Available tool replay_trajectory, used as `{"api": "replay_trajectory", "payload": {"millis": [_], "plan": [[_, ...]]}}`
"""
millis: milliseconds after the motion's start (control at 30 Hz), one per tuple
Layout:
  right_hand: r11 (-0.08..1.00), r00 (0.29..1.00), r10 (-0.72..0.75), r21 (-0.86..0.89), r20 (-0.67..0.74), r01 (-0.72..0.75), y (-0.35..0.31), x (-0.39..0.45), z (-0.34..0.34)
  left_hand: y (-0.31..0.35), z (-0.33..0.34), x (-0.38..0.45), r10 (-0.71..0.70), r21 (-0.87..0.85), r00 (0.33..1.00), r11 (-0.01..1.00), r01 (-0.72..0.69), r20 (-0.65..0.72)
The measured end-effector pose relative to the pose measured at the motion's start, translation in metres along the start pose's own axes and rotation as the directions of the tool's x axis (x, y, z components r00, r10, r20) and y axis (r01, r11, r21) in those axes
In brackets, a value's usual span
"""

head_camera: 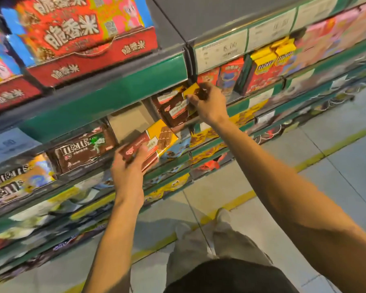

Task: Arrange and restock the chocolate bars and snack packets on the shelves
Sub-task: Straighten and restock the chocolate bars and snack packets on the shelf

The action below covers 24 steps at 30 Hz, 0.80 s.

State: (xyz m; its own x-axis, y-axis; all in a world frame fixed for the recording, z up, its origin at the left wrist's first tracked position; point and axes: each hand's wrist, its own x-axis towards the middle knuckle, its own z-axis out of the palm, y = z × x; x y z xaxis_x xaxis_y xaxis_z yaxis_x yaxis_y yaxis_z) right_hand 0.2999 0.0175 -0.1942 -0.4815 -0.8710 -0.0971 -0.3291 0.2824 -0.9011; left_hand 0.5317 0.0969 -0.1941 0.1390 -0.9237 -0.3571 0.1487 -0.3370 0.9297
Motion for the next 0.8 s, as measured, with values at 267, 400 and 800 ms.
{"api": "replay_trajectory", "payload": {"millis": [267,400,800], "plan": [[0.997,0.984,0.064,0.047,-0.164,-0.057,0.011,-0.004,0.022,0.006,0.013,0.006,-0.019,0.034,1.000,0.999,0.018,0.014],[0.995,0.964,-0.005,-0.094,-0.266,-0.021,0.010,-0.012,0.028,0.012,0.022,0.011,-0.018,0.043,1.000,0.999,0.017,0.017],[0.884,0.927,-0.319,-0.415,-0.199,0.215,0.028,-0.026,0.020,0.022,0.042,0.034,-0.020,0.117,1.000,0.993,0.020,-0.003]]}}
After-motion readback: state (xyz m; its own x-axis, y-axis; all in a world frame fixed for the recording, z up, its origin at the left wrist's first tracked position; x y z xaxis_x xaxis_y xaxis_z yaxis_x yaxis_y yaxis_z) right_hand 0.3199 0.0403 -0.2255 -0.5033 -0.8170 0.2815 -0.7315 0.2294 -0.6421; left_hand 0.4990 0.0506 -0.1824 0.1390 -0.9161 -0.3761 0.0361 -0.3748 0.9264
